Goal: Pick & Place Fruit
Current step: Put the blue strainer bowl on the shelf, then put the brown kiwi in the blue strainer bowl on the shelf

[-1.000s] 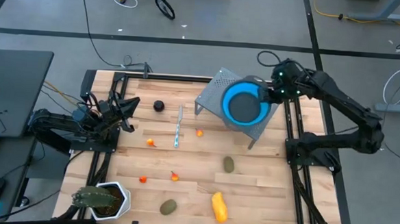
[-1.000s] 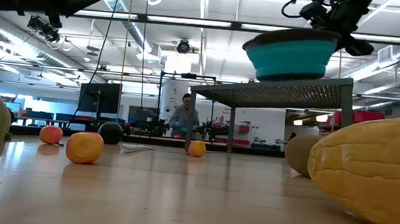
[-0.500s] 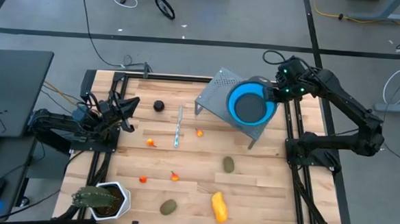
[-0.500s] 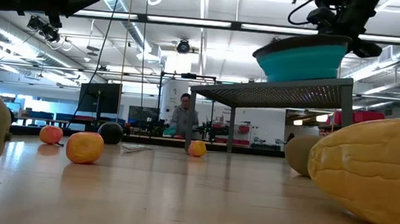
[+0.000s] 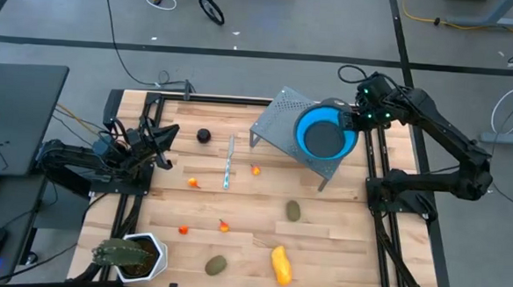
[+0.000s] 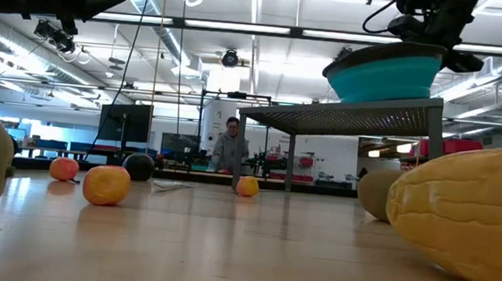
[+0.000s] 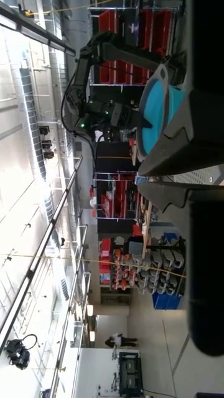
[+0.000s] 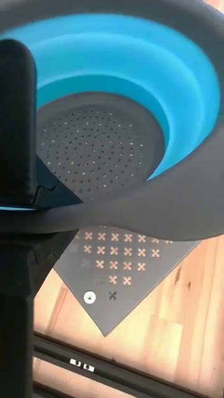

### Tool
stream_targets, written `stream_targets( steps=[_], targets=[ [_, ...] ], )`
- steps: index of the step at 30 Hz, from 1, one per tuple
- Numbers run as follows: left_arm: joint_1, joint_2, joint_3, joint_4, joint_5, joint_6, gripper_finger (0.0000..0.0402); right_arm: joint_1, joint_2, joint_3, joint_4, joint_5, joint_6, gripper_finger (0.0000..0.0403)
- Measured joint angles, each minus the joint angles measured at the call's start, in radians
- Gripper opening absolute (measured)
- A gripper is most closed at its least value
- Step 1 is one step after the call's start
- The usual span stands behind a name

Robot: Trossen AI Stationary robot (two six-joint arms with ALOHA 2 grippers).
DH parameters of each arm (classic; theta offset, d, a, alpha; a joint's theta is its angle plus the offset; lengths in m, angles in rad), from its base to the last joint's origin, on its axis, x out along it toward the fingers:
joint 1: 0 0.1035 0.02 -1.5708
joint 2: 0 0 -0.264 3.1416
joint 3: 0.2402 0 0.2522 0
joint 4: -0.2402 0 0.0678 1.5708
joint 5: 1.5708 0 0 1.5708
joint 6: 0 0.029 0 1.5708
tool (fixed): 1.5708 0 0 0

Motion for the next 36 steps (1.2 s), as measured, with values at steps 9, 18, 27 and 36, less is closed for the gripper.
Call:
stream_targets(
  steps=[9, 18, 27, 36],
  targets=[
    [0.0, 0.0, 0.0, 0.0, 0.0, 0.001, 0.0032, 0.0, 0.0, -0.09, 0.021, 0.0, -0.017, 0.0031],
    [0.0, 0.0, 0.0, 0.0, -0.011, 0.001, 0.0032, 0.001, -0.02, -0.069, 0.024, 0.02, -0.053, 0.0035],
    [0.0, 0.0, 0.0, 0.0, -0.014, 0.002, 0.0032, 0.001, -0.036, -0.068, 0.02, 0.071, -0.049, 0.0129],
    [0.0, 0.0, 0.0, 0.0, -0.014, 0.002, 0.0032, 0.002, -0.036, -0.068, 0.026, 0.079, -0.106, 0.0208]
  ],
)
